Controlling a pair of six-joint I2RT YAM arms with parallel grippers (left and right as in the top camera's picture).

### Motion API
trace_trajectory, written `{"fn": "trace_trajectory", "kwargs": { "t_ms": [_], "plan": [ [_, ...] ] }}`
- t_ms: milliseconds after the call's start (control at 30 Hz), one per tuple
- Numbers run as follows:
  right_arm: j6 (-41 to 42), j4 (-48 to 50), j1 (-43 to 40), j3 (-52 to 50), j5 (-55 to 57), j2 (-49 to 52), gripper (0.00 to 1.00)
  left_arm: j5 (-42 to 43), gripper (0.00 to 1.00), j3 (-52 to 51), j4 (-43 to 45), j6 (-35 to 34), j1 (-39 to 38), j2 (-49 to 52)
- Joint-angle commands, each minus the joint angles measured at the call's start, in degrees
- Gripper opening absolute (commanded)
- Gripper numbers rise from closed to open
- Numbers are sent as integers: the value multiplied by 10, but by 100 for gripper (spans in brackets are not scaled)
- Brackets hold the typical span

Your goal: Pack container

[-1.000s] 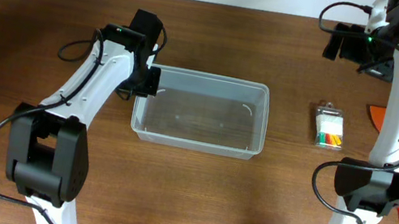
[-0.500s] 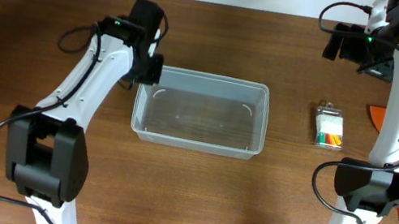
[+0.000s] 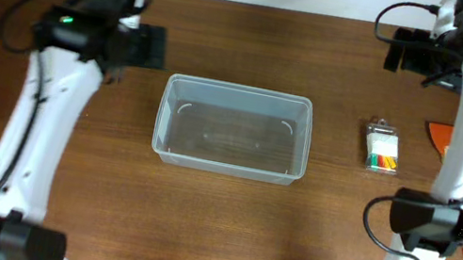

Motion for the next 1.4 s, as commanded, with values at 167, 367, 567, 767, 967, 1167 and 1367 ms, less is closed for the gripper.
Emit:
{"fn": "trace_trajectory", "kwargs": {
  "t_ms": [167,367,567,767,967,1167,1367],
  "plan": [
    [-78,-4,-56,-90,18,-101,99,-23,99,12,-74,3,75,-22],
    [-121,23,-144,-198,0,-104,99,-23,99,12,-89,3,93,-22],
    [-198,44,-173,-244,-86,-104,99,-23,99,12,-83,3,92,-22],
    [-256,99,-156,-303,-69,-96,99,-23,99,12,-78,3,92,-22],
    [-256,118,-122,-347,-26,-70,99,-27,99,12,-75,3,92,-22],
    [-276,168,-86,-387,8,-53,99,-27,99,12,-73,3,92,-22],
    [-262,184,-83,-403,4,-24,99,-27,99,12,-76,3,92,-22]
  ]
}}
